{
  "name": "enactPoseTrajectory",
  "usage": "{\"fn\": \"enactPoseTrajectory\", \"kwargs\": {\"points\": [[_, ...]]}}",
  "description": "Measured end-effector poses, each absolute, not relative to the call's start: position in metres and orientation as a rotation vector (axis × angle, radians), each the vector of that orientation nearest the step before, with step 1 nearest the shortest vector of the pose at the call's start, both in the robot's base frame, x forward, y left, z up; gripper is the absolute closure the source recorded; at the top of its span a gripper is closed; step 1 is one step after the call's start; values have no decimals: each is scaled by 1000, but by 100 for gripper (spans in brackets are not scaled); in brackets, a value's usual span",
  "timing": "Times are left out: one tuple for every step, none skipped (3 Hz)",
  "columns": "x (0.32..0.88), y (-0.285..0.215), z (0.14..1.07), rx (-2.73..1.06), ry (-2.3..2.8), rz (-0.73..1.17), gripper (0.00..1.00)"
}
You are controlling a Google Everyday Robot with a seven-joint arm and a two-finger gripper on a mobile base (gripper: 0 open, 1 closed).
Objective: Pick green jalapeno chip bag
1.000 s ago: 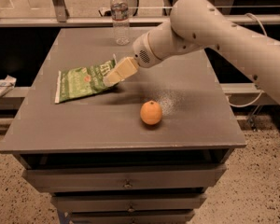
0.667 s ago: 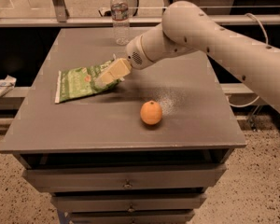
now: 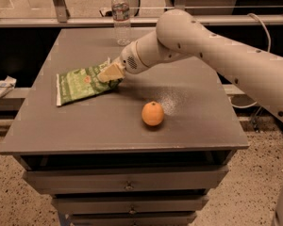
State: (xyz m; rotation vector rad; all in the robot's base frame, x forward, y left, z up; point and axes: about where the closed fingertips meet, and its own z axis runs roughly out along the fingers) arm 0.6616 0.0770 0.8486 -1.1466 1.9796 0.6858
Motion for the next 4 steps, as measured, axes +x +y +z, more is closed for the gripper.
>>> {"fn": "enactPoseTrajectory", "kwargs": {"points": [[662, 79, 847, -1137, 1982, 693, 71], [664, 71, 866, -1110, 1945, 680, 94], [668, 56, 902, -1042, 1862, 699, 100], [664, 50, 963, -937, 1725, 786, 100]]}}
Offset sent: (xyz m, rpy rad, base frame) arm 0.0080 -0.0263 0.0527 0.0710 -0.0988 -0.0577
